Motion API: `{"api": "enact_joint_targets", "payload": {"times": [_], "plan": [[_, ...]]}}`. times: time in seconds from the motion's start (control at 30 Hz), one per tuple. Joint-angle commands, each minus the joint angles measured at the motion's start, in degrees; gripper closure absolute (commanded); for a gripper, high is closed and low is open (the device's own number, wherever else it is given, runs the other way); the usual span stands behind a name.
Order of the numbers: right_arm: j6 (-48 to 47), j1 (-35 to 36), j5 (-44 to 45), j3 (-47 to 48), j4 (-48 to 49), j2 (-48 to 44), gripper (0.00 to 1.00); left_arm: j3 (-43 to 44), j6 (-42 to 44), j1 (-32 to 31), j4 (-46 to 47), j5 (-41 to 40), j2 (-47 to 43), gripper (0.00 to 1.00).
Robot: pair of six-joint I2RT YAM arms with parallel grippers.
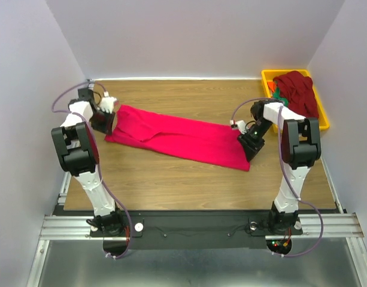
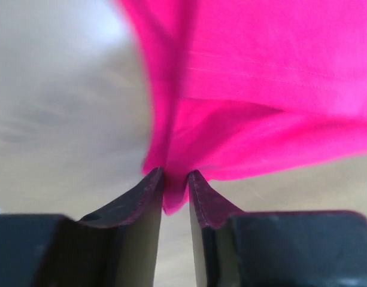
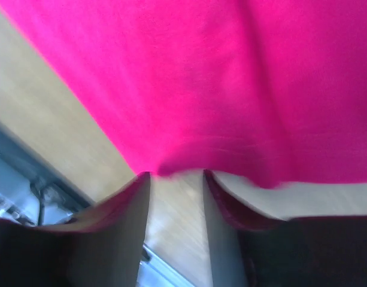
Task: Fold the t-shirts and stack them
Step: Fold the tshirt
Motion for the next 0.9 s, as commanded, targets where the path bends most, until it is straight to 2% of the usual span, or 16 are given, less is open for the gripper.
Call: {"api": "enact_joint_targets", "payload": {"times": [0.0,0.1,0.13,0.17,0.2,0.37,0.5,0.67,0.77,0.83,0.87], "plan": [[-7.4,0.4,-2.3,3.7,-11.0,-4.9,0.49,14.2,-3.6,2.6,-1.3,0.2,0.2,0.6],[-4.8,-0.2,-2.7,14.4,-11.0,-1.1,0.46,16.2,-4.9,2.6,-3.2,3.6,-2.0,0.58],[-3.1,-0.2,-3.9,19.7,-11.0,0.3,0.46,15.5,-5.8,2.5,-3.2,5.1,-3.9,0.58],[-2.4,-0.2,-3.9,19.8,-11.0,1.6,0.46,14.4,-7.0,2.1,-3.0,6.1,-4.7,0.57],[-1.4,-0.3,-5.0,24.1,-10.3,3.9,0.46,12.1,-8.0,1.7,-2.7,6.9,-5.6,0.57],[3.8,0.6,-4.1,30.1,-5.3,9.9,0.57,2.7,-17.7,-2.9,-0.2,7.8,-8.4,0.6],[4.2,2.1,-2.0,28.1,-2.4,12.2,0.63,-4.2,-22.4,-6.4,5.2,4.1,-9.0,0.64],[4.1,3.5,0.7,18.5,1.6,12.0,0.66,-6.4,-24.7,-7.7,7.7,0.0,-5.4,0.67],[3.0,4.4,2.7,12.6,2.7,10.6,0.67,-3.7,-25.1,-7.9,7.9,-2.5,-0.8,0.69],[1.9,5.6,3.3,9.5,2.8,8.5,0.68,0.9,-25.0,-8.2,7.7,-4.5,4.4,0.7],[1.6,6.3,3.2,6.4,2.5,7.5,0.68,6.1,-24.9,-8.2,6.8,-5.8,6.6,0.7]]}}
